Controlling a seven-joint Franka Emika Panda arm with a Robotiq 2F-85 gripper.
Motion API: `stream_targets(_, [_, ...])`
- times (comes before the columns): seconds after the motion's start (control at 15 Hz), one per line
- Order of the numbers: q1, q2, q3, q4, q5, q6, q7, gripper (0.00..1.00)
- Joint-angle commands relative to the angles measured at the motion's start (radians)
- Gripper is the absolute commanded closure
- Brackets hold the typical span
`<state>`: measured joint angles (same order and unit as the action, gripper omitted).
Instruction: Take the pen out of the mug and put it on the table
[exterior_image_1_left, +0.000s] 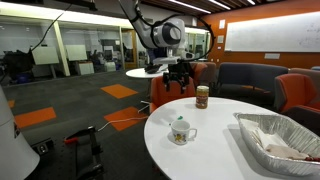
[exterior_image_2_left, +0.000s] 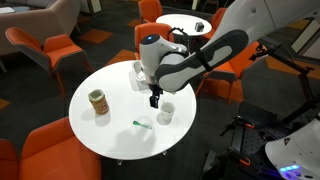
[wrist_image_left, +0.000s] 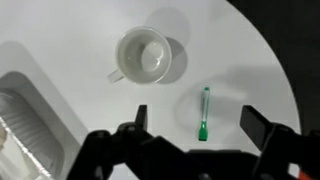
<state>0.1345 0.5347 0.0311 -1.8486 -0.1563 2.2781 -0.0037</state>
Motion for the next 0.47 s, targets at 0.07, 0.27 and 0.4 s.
stream_targets(0.07, [0.018,-0.035,0.002,-0.043,-0.008,0.010,0.062,0.00])
stream_targets(0.27, [0.034,-0.045,0.002,-0.059,-0.016,0.012,0.091,0.00])
stream_targets(0.4, [0.045,-0.057,0.002,-0.080,-0.029,0.022,0.096,0.00])
